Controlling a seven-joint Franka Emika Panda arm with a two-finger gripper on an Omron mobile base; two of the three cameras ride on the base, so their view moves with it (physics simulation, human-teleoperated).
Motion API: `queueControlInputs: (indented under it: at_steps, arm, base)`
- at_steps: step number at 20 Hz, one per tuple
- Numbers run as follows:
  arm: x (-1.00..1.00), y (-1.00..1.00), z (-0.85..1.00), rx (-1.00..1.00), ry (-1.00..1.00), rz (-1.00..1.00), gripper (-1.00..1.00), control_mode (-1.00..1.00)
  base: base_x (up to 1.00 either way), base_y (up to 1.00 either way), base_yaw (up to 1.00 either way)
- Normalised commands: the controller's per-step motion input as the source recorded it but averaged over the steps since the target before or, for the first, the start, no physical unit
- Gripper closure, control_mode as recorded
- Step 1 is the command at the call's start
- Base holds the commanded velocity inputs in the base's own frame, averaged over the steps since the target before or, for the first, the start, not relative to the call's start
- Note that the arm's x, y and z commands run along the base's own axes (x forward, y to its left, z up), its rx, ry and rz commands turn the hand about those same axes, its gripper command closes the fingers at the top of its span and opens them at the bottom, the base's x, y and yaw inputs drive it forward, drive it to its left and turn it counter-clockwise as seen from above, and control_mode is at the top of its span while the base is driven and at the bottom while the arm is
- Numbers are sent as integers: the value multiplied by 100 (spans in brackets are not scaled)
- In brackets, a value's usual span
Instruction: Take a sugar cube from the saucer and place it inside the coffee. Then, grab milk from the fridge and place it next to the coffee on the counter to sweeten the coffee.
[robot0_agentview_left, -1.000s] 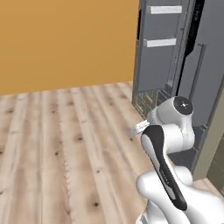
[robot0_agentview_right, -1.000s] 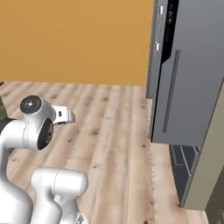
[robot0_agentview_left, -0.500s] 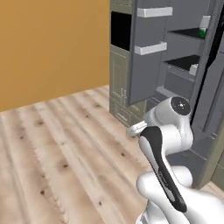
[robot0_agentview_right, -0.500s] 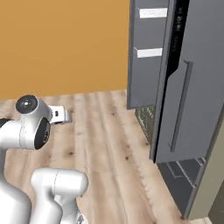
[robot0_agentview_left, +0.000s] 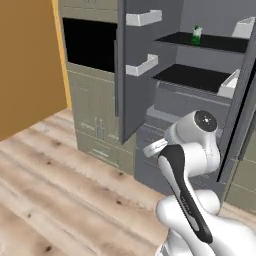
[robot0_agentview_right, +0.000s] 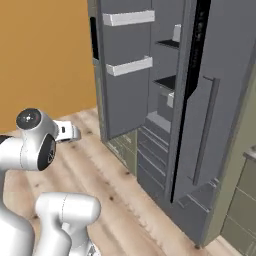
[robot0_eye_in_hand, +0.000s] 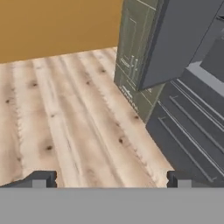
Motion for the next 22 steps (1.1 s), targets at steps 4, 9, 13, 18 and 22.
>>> queueControlInputs:
  at_steps: [4, 9, 13, 18, 22]
  arm:
    - [0, 0, 0, 0, 0, 0, -100, 100]
    - [0, 0, 0, 0, 0, 0, -100, 100]
    - [0, 0, 0, 0, 0, 0, -100, 100]
    - [0, 0, 0, 0, 0, 0, -100, 100]
    - [0, 0, 0, 0, 0, 0, -100, 100]
  base:
    - [90, 75, -72]
    - [69, 64, -77]
    - [50, 53, -81]
    - [57, 56, -73]
    - [82, 37, -42]
